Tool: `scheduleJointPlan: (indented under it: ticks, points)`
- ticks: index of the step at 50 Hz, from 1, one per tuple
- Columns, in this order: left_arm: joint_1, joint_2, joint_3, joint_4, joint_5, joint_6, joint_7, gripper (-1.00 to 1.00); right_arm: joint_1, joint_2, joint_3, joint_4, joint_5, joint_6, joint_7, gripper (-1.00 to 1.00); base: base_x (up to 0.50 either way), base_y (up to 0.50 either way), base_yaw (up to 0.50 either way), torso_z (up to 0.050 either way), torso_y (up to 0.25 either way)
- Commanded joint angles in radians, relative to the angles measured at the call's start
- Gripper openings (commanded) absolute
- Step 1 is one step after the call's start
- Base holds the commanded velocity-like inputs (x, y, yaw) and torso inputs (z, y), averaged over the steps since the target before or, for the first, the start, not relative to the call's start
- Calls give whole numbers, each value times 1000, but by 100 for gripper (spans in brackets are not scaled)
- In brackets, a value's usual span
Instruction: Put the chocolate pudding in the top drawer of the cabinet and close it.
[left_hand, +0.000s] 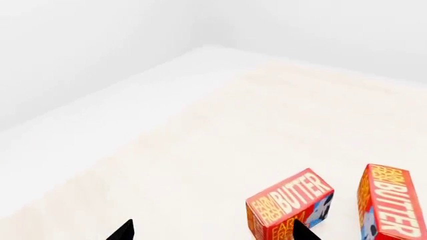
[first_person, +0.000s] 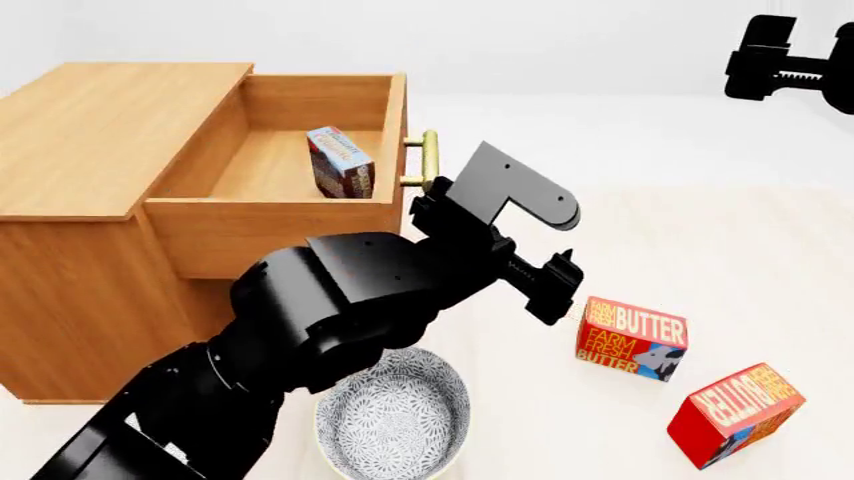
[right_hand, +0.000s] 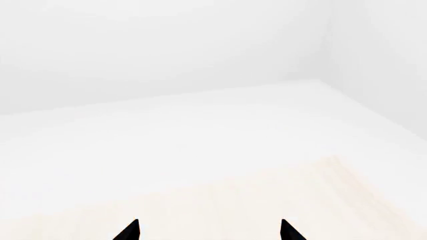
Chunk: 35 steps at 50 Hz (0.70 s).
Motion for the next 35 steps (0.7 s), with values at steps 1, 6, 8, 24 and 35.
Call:
scheduleJointPlan:
  ticks: [1,6,8,24,35]
  points:
    - [-2,6,15,-75,29,41,23,100,-15,10,4,-13,2,-6,6,100,0,0,0,0,0]
    - [-2,9,18,-122,42,64,34,100,-20,12,6,-15,3,-8,7,100,0,0,0,0,0]
    - [-1,10,21,-143,49,74,39,100,-21,13,7,-16,3,-8,7,100,0,0,0,0,0]
    - [-5,11,28,-256,77,129,68,100,-22,23,13,-24,1,-3,10,100,0,0,0,0,0]
    - [-13,-22,15,-301,80,152,76,100,-29,25,18,-31,1,-7,13,100,0,0,0,0,0]
